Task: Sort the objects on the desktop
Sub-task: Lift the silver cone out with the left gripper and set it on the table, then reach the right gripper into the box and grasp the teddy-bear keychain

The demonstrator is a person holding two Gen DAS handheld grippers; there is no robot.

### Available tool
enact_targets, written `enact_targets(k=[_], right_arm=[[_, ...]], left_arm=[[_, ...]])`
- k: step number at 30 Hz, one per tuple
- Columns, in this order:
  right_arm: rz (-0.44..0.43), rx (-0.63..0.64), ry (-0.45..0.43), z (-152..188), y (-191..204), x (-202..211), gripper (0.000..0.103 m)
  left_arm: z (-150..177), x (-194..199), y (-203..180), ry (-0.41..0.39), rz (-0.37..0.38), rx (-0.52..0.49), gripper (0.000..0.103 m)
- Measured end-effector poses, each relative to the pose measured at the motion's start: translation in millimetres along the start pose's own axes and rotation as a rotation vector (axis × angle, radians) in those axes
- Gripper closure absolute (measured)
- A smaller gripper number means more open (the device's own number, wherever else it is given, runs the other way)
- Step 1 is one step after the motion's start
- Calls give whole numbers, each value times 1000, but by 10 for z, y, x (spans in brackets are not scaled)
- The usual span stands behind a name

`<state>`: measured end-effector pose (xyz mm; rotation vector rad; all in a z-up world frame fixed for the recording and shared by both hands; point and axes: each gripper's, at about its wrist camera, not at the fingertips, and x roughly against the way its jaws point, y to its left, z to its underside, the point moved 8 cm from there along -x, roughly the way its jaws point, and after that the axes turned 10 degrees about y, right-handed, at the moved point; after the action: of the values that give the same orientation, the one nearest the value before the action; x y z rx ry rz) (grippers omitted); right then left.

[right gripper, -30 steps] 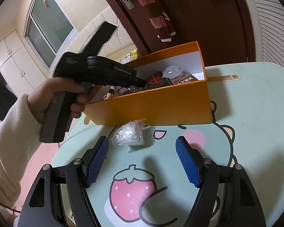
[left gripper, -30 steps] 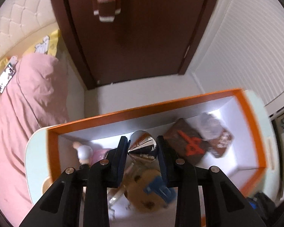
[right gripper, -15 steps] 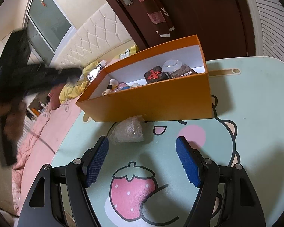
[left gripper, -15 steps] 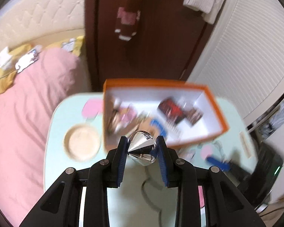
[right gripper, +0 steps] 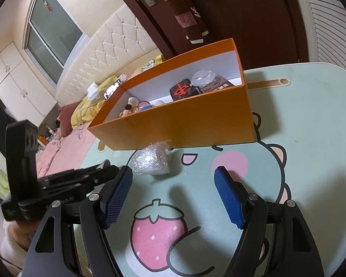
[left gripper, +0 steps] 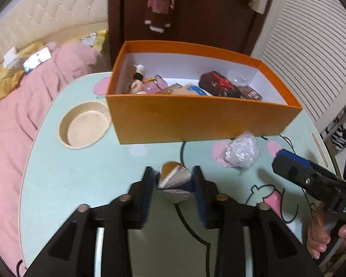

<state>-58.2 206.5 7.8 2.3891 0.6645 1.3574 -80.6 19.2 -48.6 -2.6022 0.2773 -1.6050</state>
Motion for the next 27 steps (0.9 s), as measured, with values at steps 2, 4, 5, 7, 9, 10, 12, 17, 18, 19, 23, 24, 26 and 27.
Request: enact_targets(k=[2, 4, 5, 7, 9, 10, 12, 17, 18, 19, 23, 24, 26, 27], right_arm=[[13, 7, 0, 2, 14, -6, 29], [31, 21, 2, 9, 29, -16, 29], [36, 24, 3, 10, 32, -21, 29], [43, 27, 5, 10, 35, -30, 29], [43, 20, 15, 2, 33, -32, 29], [42, 16, 21, -2, 32, -33, 29], [40, 9, 34, -14, 35, -25, 29], [49, 54, 44, -154, 186, 134, 29], [52, 84, 38, -217, 265, 184, 29], [63, 111, 50, -306, 337, 174, 29], [120, 216, 111, -689, 617, 82, 29], [134, 243, 126, -785, 686, 60, 29], [159, 263, 201, -965, 772, -78, 34], [169, 248, 272, -1045, 778, -213, 36]], left_arm=[[-5, 68, 25, -49, 2, 15, 23], [-11, 139, 43, -94, 5, 12, 19], [-7, 160, 51, -108, 2, 6, 18], [23, 173, 74, -124, -17, -14, 17], [77, 161, 99, -132, -33, -36, 17], [113, 151, 112, -133, -39, -44, 17], [205, 114, 139, -122, -35, -48, 17], [248, 118, 164, -130, -12, -34, 16], [247, 108, 169, -127, -5, -31, 16], [249, 103, 177, -127, 1, -26, 16], [258, 98, 204, -129, 14, -10, 16], [260, 98, 206, -130, 15, -8, 16], [266, 99, 205, -131, 15, -8, 16], [267, 99, 206, -131, 16, -9, 16]])
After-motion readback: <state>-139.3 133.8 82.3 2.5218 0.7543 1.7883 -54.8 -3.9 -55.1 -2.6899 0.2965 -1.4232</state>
